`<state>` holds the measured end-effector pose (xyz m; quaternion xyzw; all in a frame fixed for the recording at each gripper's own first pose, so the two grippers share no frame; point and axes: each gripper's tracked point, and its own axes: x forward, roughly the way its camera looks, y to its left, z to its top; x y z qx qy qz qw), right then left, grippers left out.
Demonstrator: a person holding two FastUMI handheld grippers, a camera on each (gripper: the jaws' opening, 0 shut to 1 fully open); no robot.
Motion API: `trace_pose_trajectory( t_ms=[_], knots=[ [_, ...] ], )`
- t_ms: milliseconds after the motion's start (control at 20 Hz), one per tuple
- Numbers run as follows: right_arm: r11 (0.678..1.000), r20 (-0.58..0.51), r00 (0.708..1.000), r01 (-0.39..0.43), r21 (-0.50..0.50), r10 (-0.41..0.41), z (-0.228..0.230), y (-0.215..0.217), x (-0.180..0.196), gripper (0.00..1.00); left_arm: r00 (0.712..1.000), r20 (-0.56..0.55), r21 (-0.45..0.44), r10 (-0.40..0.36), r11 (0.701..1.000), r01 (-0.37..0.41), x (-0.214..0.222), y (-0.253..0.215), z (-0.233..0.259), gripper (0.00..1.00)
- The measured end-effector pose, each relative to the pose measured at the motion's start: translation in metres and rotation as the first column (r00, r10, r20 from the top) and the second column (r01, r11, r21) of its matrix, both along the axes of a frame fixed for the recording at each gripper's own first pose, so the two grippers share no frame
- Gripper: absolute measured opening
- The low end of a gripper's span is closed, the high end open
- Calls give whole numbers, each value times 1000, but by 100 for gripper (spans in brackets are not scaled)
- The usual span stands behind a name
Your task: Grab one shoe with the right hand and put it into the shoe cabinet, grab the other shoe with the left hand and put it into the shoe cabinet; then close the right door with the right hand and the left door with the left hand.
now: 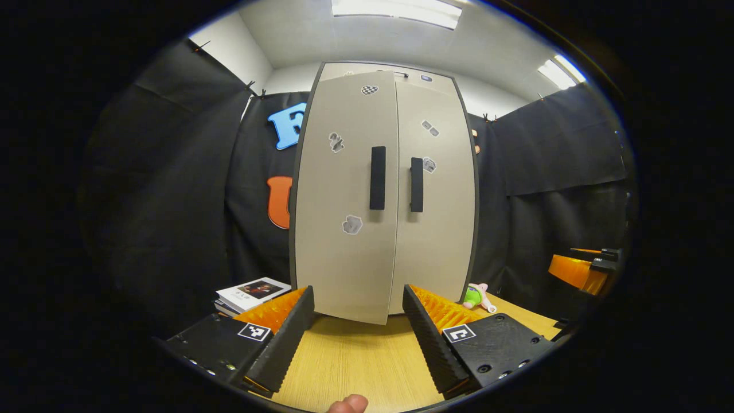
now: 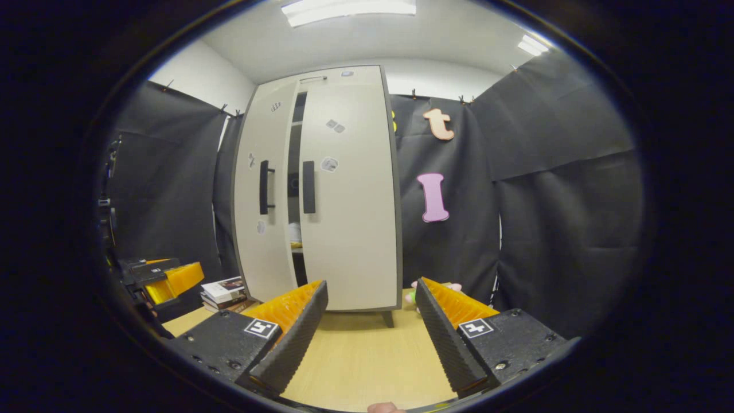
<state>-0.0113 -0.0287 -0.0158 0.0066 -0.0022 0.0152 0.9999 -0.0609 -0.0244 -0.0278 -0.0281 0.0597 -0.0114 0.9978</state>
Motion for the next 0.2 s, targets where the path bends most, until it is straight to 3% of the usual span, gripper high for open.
trace_pose_trajectory(
  t_ms=[200],
  knots=[
    [1000, 12, 1000, -5, -4, 5, 2, 5, -1, 98, 1000, 4, 15, 3, 1000, -3, -1, 1, 0, 93]
  ],
)
